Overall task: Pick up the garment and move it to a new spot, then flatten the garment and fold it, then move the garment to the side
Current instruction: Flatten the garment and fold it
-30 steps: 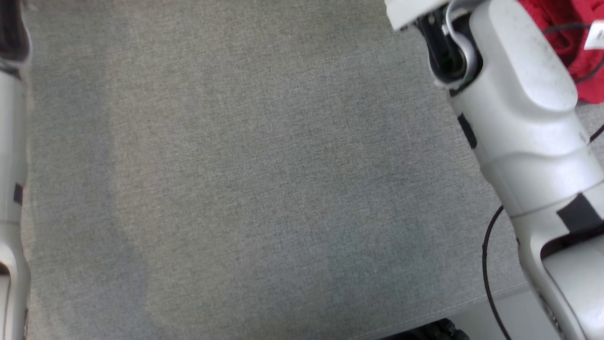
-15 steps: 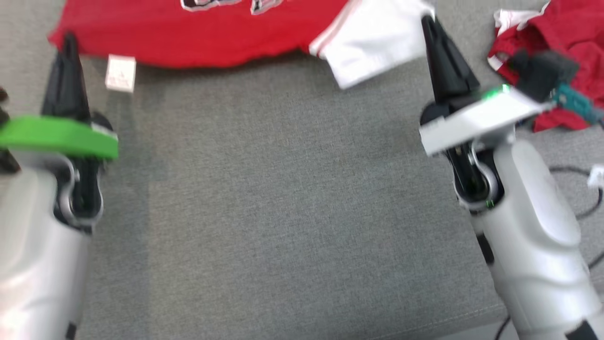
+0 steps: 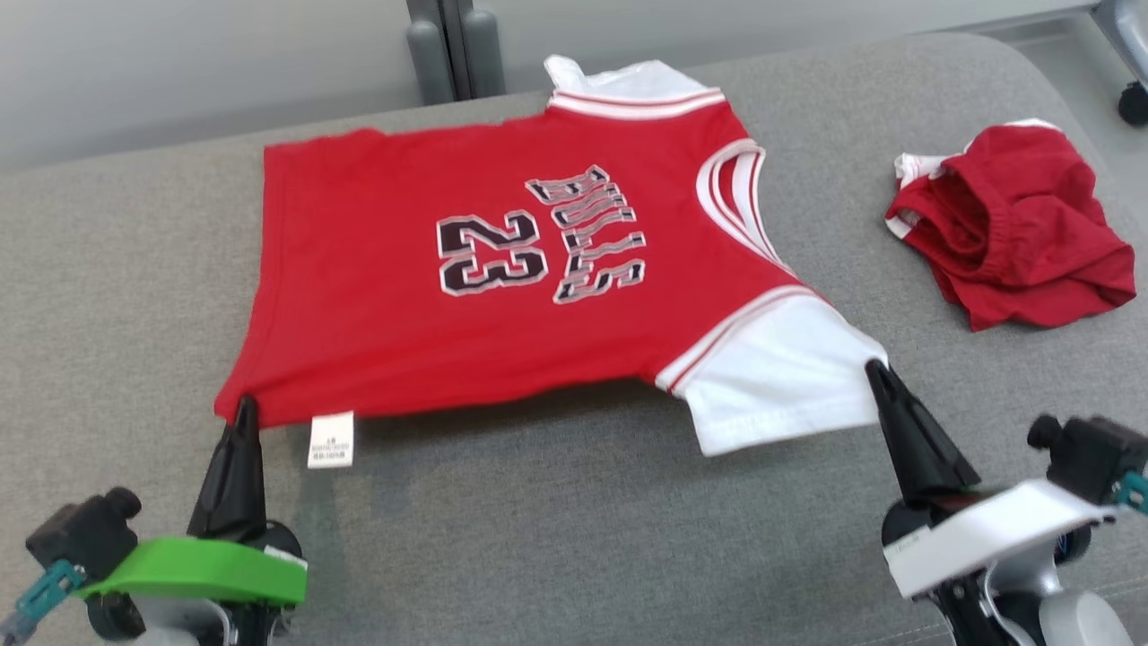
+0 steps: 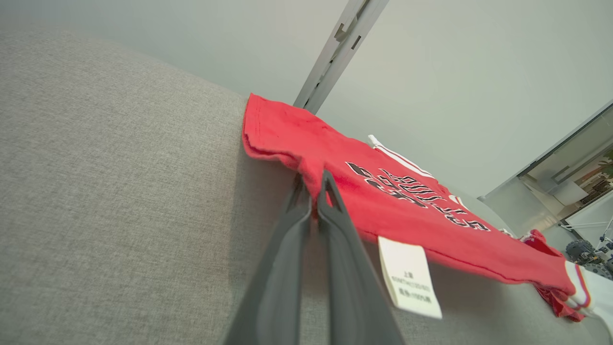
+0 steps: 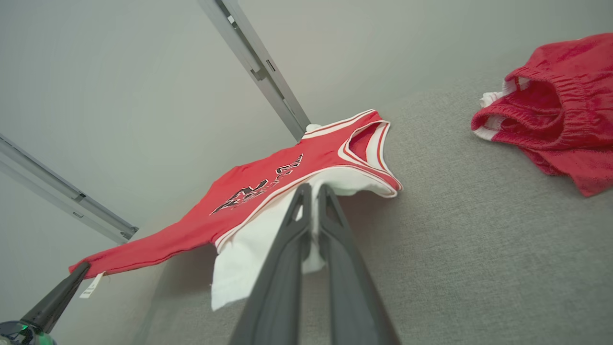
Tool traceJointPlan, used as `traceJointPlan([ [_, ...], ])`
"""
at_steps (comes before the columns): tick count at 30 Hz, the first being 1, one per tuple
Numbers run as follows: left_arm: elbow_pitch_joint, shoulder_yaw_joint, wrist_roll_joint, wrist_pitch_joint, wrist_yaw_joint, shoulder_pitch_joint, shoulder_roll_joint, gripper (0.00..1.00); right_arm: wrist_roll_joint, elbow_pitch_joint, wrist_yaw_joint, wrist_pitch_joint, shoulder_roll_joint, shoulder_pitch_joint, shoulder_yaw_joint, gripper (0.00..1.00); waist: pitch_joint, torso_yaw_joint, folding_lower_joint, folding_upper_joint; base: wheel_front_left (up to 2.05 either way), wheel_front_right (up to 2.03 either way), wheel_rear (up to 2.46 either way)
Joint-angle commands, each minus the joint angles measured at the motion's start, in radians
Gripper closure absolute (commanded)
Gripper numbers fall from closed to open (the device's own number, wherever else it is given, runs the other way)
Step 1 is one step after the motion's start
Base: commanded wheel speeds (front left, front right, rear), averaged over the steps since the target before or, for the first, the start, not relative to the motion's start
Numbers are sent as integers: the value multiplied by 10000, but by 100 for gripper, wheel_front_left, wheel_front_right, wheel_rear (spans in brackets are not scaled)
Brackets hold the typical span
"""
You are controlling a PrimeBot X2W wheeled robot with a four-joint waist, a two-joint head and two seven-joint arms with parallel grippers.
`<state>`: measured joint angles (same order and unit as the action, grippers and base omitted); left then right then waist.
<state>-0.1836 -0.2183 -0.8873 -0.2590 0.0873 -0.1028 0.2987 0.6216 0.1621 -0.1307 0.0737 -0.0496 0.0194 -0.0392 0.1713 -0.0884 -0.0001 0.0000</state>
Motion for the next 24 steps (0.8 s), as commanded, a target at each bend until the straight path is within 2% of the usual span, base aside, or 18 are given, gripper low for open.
traceJointPlan([
  [1,262,27,-70,51,-100,450,98,100,80,358,2,121,-30,-567,95,100,-954,326,1,0,0,0,0],
  [6,1300,-87,-63,266,-530,1808,211,100,321,1421,1,477,-26,-2239,178,100,-1308,381,1,0,0,0,0],
  [10,1764,-246,-196,546,-751,2408,170,100,574,1645,1,614,-25,-2862,132,100,-1394,391,1,0,0,0,0],
  [14,1575,-411,-375,803,-766,2497,-4,100,145,1254,1,571,-26,-2665,139,100,-1379,382,1,0,0,0,0],
  [24,234,-537,-1104,1065,-389,1489,-663,100,314,-860,1,271,-25,-1103,11,100,-1036,390,1,0,0,0,0],
])
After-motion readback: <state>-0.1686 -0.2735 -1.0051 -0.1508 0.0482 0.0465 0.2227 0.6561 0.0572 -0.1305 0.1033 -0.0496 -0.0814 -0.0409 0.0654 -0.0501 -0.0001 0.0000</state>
